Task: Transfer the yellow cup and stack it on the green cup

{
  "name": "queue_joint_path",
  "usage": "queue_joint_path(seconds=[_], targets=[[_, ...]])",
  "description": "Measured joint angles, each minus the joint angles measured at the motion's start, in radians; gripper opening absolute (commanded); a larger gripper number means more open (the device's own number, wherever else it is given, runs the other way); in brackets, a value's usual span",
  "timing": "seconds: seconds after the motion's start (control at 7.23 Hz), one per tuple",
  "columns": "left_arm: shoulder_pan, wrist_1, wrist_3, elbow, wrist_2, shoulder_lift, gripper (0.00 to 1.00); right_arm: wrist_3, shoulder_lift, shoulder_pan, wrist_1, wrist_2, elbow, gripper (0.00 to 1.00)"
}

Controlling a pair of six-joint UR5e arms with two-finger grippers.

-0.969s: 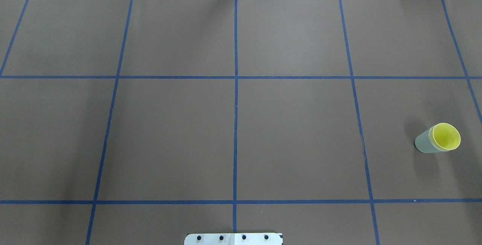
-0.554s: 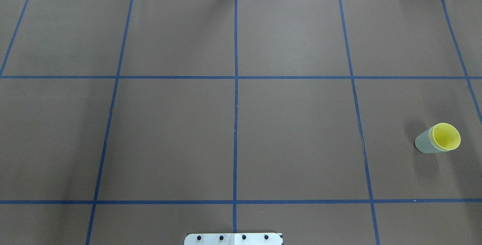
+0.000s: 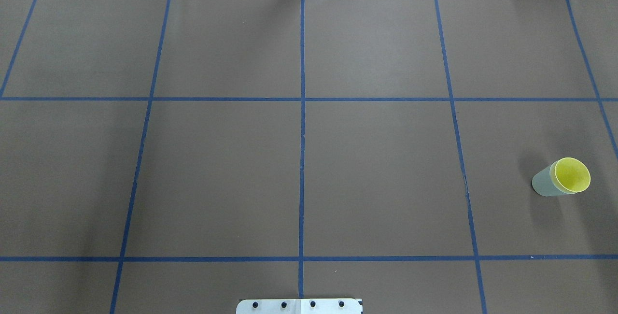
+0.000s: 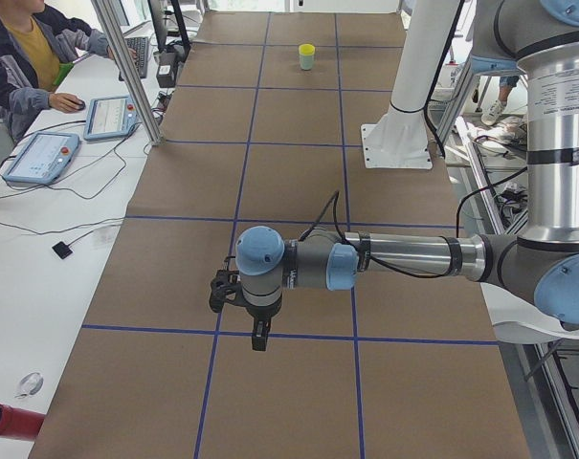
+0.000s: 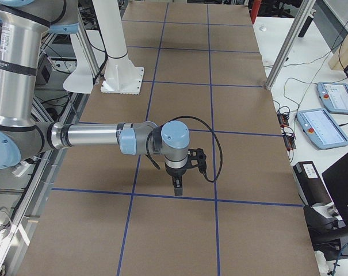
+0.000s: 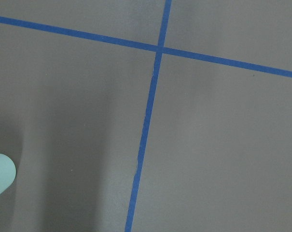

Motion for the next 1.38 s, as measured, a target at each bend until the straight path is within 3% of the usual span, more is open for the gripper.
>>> queue_joint_path(seconds=[1.38], targets=[[0.000,0.001,-0.002,-0.046,0.003,0.014,1.00,-0.001,0.000,-0.001,0.001,0.000,-0.017,1.00]])
